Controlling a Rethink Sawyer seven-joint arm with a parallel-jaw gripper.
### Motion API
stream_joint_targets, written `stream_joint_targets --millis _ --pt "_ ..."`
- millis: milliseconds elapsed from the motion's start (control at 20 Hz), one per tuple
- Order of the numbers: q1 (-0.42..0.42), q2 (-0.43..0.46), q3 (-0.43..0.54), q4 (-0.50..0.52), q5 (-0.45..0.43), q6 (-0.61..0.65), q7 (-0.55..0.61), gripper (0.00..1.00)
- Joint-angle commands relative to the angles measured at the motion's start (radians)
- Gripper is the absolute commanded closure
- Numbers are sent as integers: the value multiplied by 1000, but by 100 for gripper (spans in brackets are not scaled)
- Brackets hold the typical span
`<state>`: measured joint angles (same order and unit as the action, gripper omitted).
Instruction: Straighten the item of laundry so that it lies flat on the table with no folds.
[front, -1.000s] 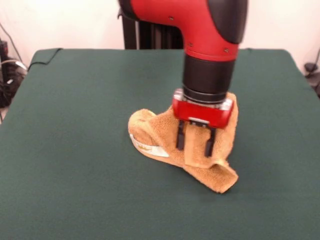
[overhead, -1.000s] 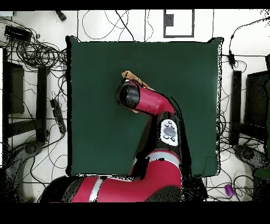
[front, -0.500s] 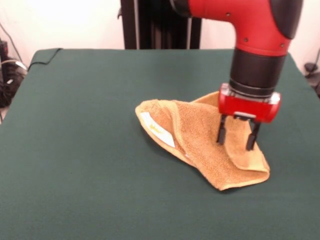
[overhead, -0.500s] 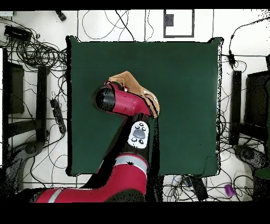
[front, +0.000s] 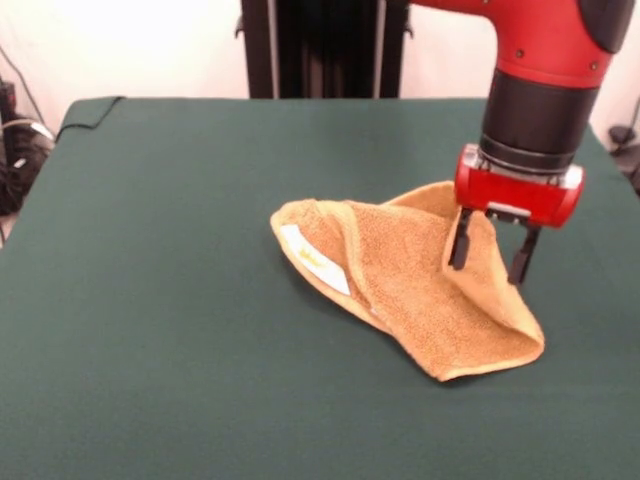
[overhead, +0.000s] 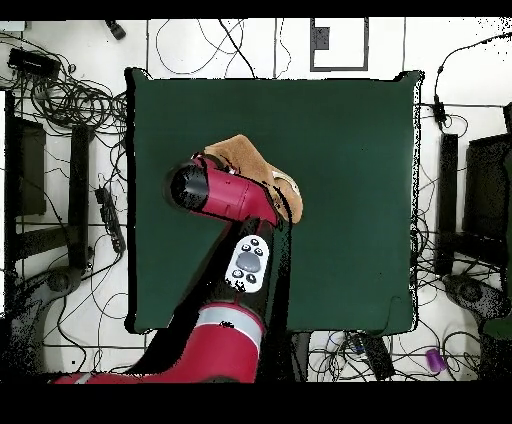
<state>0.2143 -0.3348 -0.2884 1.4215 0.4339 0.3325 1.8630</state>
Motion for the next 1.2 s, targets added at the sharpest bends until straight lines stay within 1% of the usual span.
stream_joint_targets --millis 50,300,450,500,700,900,1050,1200 --pt "38 -40 8 11 66 154 310 0" --pt "58 -60 -3 14 66 181 339 0" --pt "74 -47 -38 -19 51 200 353 0" --pt "80 -43 -48 -24 51 202 364 100" --pt "88 -33 -67 -31 67 208 398 100" --pt "73 -22 -61 -33 60 185 366 100" --pt "32 29 -32 -45 45 106 324 100" --pt "3 81 -16 -67 34 61 305 100"
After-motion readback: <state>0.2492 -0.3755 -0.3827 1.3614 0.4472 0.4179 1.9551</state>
